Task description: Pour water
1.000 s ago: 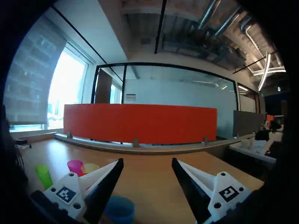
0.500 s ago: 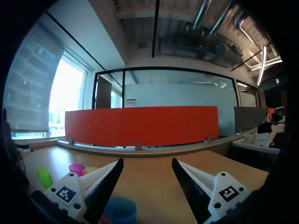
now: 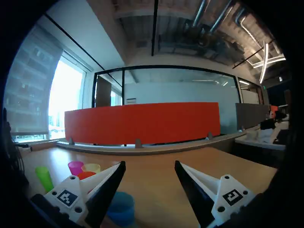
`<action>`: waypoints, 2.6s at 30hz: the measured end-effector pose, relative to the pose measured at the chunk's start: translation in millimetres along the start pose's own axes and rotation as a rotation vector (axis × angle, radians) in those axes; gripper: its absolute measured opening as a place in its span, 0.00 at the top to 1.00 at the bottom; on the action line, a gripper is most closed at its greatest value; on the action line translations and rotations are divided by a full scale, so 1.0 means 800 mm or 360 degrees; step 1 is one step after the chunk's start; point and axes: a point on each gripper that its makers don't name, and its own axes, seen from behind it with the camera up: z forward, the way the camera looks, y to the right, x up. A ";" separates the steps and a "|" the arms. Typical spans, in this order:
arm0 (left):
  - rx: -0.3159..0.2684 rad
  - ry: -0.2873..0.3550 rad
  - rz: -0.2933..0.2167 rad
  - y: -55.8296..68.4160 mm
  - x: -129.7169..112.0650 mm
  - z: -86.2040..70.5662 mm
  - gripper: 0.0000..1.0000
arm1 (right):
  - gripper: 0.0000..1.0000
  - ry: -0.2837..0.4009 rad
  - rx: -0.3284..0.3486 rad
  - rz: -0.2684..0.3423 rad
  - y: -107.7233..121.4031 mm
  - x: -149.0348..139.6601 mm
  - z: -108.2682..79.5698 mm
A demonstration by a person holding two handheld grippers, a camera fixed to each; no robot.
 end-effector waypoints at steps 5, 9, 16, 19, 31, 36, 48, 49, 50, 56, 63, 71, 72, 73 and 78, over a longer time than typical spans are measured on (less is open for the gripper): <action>0.0000 0.0000 0.0000 0.000 0.000 0.000 0.10 | 0.00 -0.0009 0.0000 0.0011 0.002 -0.006 0.003; 0.0000 0.0000 0.0000 0.000 0.000 0.000 0.10 | 0.00 -0.0013 -0.0005 0.0003 0.002 -0.009 0.002; 0.0000 0.0000 0.0000 -0.001 0.000 -0.001 0.10 | 0.00 -0.0045 -0.0001 -0.0014 0.001 -0.019 0.003; 0.0000 0.0000 0.0000 -0.001 0.000 -0.001 0.10 | 0.00 -0.0054 -0.0004 -0.0024 0.001 -0.024 0.004; 0.0000 0.0000 0.0000 -0.002 0.000 -0.001 0.10 | 0.00 -0.0088 0.0002 -0.0050 0.003 -0.032 0.009; 0.0000 0.0000 0.0000 -0.002 0.000 -0.001 0.10 | 0.00 -0.0095 0.0003 -0.0068 0.004 -0.034 0.010; 0.0000 0.0000 0.0000 -0.001 0.000 -0.001 0.10 | 0.00 -0.0099 0.0003 -0.0084 0.001 -0.036 0.008; 0.0000 0.0000 0.0000 -0.001 0.000 -0.001 0.10 | 0.00 -0.0099 0.0002 -0.0084 0.001 -0.036 0.009; 0.0000 0.0000 0.0000 -0.001 0.000 -0.001 0.10 | 0.00 -0.0100 0.0002 -0.0084 0.001 -0.036 0.009; 0.0000 0.0000 0.0000 0.000 0.000 -0.001 0.10 | 0.00 -0.0103 0.0000 -0.0083 0.001 -0.037 0.010; 0.0000 0.0000 0.0000 0.000 0.000 -0.001 0.10 | 0.00 -0.0105 0.0000 -0.0083 0.001 -0.038 0.010; 0.0000 0.0000 0.0000 0.000 0.000 0.000 0.10 | 0.00 -0.0104 0.0000 -0.0084 0.002 -0.038 0.010; 0.0000 0.0000 0.0000 0.000 0.000 0.000 0.10 | 0.00 -0.0104 0.0000 -0.0084 0.002 -0.038 0.010; 0.0000 0.0000 0.0000 0.000 0.000 0.000 0.10 | 0.00 -0.0104 0.0000 -0.0084 0.002 -0.038 0.010; 0.0000 0.0000 0.0000 0.000 0.000 0.000 0.10 | 0.00 -0.0105 0.0000 -0.0084 0.001 -0.037 0.009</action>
